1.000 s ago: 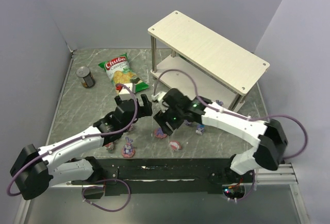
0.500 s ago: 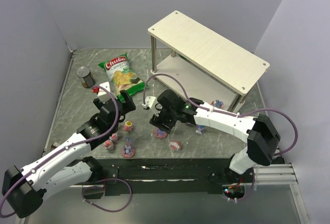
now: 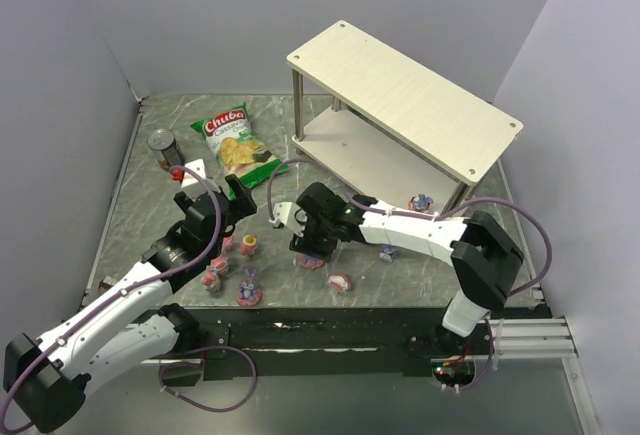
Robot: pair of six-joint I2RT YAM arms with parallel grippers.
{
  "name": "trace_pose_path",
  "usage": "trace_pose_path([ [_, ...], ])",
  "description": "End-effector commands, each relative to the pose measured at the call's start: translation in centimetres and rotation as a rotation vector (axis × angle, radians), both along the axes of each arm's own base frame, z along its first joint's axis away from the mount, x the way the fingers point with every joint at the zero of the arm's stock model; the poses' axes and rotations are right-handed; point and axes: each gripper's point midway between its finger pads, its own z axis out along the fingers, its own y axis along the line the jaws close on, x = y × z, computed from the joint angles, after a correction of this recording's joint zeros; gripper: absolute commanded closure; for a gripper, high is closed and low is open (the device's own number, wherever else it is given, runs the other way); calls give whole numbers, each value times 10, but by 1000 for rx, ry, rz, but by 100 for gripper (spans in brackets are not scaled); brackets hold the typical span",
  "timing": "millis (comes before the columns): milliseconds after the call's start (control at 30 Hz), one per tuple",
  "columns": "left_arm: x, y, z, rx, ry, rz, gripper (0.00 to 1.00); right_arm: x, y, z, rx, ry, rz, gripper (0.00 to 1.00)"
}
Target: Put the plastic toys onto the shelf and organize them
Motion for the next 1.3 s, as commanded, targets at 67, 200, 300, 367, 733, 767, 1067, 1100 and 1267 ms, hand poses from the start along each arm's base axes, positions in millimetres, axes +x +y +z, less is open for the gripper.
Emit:
trace_pose_path([
  [67, 1, -2, -5, -21, 8, -11, 4, 6, 8, -5, -18, -14, -1, 45],
  [200, 0, -2, -8, -32, 11, -10, 4, 5, 7, -2, -17, -10, -20, 60],
  [300, 1, -3, -9, -38, 11, -10, 4, 5, 3, 0, -30, -4, -54, 82],
  [367, 1, -4, -10, -39, 15, -10, 4, 5, 1, 1, -38, 1, -71, 90],
  [733, 1, -17, -22, -52, 54, -65, 4, 13, -3, 15, -31, 31, -336, 100],
  [767, 1, -20, -26, -54, 66, -75, 4, 17, -5, 16, -38, 26, -380, 100],
  [1067, -1, -49, -57, -105, 180, -173, 4, 29, -10, 33, 9, 84, -861, 93],
  [1100, -1, -49, -60, -102, 191, -172, 4, 29, -9, 32, 15, 102, -882, 88],
  [1267, 1, -47, -63, -89, 219, -144, 4, 32, -4, 19, 18, 156, -909, 81],
])
